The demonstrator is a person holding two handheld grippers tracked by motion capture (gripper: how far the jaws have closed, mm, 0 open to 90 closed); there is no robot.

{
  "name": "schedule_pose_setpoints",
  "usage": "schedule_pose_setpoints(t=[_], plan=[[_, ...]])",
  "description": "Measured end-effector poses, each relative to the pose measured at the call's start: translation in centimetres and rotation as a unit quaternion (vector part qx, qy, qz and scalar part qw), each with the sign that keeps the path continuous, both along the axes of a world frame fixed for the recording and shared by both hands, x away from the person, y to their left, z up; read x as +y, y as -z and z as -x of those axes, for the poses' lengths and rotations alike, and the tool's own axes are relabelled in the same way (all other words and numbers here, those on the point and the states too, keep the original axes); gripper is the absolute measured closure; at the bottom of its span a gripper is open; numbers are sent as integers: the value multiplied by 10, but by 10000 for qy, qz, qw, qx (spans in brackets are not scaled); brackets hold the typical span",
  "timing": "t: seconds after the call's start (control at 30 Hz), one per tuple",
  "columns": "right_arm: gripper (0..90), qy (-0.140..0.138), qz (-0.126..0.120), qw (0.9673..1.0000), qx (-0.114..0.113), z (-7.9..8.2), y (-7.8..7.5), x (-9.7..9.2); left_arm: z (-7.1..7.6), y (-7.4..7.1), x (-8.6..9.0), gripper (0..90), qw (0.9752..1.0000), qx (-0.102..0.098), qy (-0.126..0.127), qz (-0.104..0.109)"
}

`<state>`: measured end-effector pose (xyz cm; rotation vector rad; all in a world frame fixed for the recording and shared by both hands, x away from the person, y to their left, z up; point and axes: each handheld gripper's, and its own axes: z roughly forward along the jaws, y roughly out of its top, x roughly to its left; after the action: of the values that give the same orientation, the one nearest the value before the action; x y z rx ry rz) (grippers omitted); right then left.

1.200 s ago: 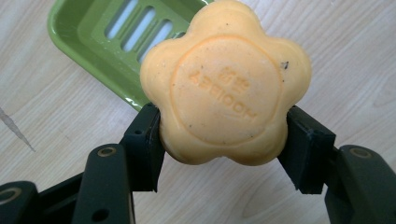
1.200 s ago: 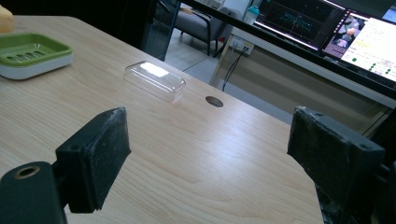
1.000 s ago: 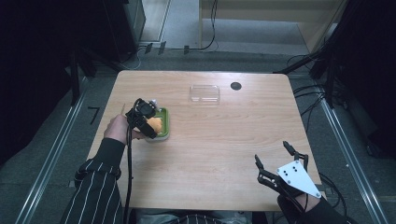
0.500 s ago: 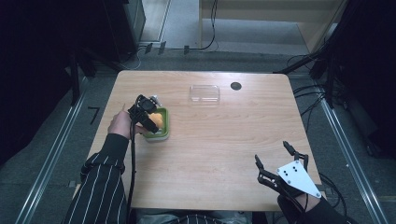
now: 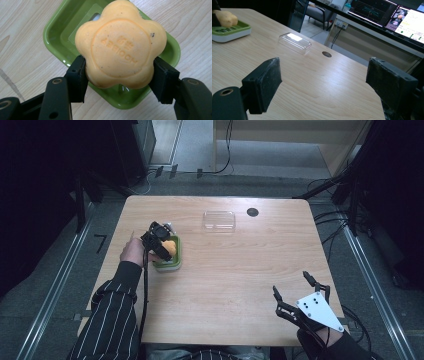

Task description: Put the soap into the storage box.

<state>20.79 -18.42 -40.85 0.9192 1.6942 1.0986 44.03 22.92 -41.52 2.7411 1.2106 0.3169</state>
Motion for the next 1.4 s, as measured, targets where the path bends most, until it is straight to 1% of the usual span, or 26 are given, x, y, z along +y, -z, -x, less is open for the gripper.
schedule_pose_setpoints(t=[0.03, 0.13, 0.23, 0.27, 0.43, 0.5, 0.57, 0.63, 0.67, 0.7, 0.8, 0.83, 0.87, 0.93, 0.97, 1.03, 1.13, 1.37, 1.4], plan=[[134, -2, -2, 10000, 1, 0, 0, 0, -1, 1, 0, 394, 10000, 40, 28, -67], [134, 3, -8, 10000, 6, 0, 0, 0, -3, 4, 0, 394, 10000, 30, 23, -72], [134, 0, -2, 10000, 1, 0, 0, 0, -6, 7, 1, 394, 9999, 43, 47, -131], [134, 0, -3, 10000, 2, 0, 0, 0, -6, 8, 1, 394, 9999, 14, 28, -120], [134, 3, -1, 10000, 3, 0, 0, 0, -7, 11, 1, 394, 9999, 17, 86, -78], [134, 4, -1, 10000, 6, 0, 0, 0, -8, 12, 0, 393, 9997, 22, 188, -140], [134, -8, 19, 10000, -17, 0, 0, 0, -9, 14, -1, 393, 9998, 21, 180, -115], [134, 10, -12, 10000, 14, 0, 0, 0, -10, 15, -1, 393, 9996, 62, 238, -168], [134, 8, -1, 10000, 5, 0, 0, 0, -10, 15, -2, 393, 9995, 28, 247, -181], [134, 5, 1, 10000, 3, 0, 0, 0, -11, 16, -2, 393, 9994, 42, 253, -217], [134, 7, -1, 10000, 2, 0, 0, 0, -11, 18, -3, 393, 9994, 37, 286, -208], [134, 11, -8, 10000, 8, 0, 0, 0, -11, 18, -3, 392, 9994, 67, 275, -207], [134, 6, -2, 10000, -1, 0, 0, 0, -12, 18, -3, 392, 9991, 64, 340, -255], [134, 8, -3, 10000, 16, 0, 0, 0, -13, 19, -3, 392, 9990, 93, 360, -235], [134, 5, 6, 10000, -1, 0, 0, 0, -13, 20, -3, 392, 9990, 66, 373, -228], [134, 15, -11, 10000, -2, 0, 0, -1, -14, 22, -2, 391, 9988, 116, 414, -238], [134, 18, -3, 10000, 1, -1, 1, -1, -15, 23, -1, 390, 9991, 142, 364, -185], [134, 29, -11, 10000, 11, -3, 2, -2, -16, 23, -1, 380, 9991, 120, 357, -188], [134, 20, -15, 10000, 31, -3, 2, -2, -16, 24, -1, 369, 9991, 148, 346, -169]])
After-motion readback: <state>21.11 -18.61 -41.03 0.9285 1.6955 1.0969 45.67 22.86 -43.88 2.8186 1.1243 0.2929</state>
